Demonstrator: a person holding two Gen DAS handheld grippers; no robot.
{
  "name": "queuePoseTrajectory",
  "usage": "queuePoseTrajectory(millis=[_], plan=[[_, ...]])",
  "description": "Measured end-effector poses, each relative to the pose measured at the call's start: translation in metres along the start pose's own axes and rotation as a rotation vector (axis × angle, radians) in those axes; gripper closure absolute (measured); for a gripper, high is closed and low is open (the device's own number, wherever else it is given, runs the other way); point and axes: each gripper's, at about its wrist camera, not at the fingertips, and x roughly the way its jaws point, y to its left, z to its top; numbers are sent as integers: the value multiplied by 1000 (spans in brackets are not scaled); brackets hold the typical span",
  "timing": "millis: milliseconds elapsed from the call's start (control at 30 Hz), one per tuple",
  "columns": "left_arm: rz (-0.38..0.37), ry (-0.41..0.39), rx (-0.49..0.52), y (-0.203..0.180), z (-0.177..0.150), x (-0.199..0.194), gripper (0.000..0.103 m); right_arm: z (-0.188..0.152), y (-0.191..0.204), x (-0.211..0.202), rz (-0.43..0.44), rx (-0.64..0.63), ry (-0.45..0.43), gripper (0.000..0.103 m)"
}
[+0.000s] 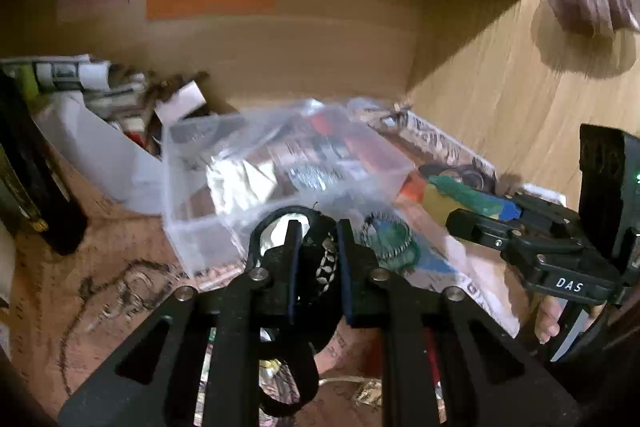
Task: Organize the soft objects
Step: 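Grasp the black-strapped white bag with the left tool while the right tool grasps the green-yellow sponge, then lower both held items into the clear box and open both tools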
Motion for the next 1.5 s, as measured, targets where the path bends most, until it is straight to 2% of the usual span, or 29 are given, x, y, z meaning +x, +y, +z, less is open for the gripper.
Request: queuePoseTrajectory(millis=[367, 533, 700, 933, 1167, 1433, 1500], plan=[[47, -142, 32, -2, 46, -40, 87, 42, 4, -2, -9, -60, -109, 59], [75, -181, 22, 4, 66, -32, 87, 60, 3, 3, -7, -73, -144, 59], [133, -198, -2, 19, 87, -10, 87, 75, -1, 20, -4, -75, -133, 59], [225, -144, -21, 45, 95, 39, 87, 91, -8, 57, -12, -82, -82, 59], [233, -31, -57, 67, 91, 95, 87, 97, -18, 111, -26, -89, 62, 59], [199, 59, -68, 69, 83, 131, 86, 85, -39, 154, -78, -50, 206, 59], [186, 81, -70, 67, 82, 134, 77, 84, -41, 157, -75, -43, 217, 58]])
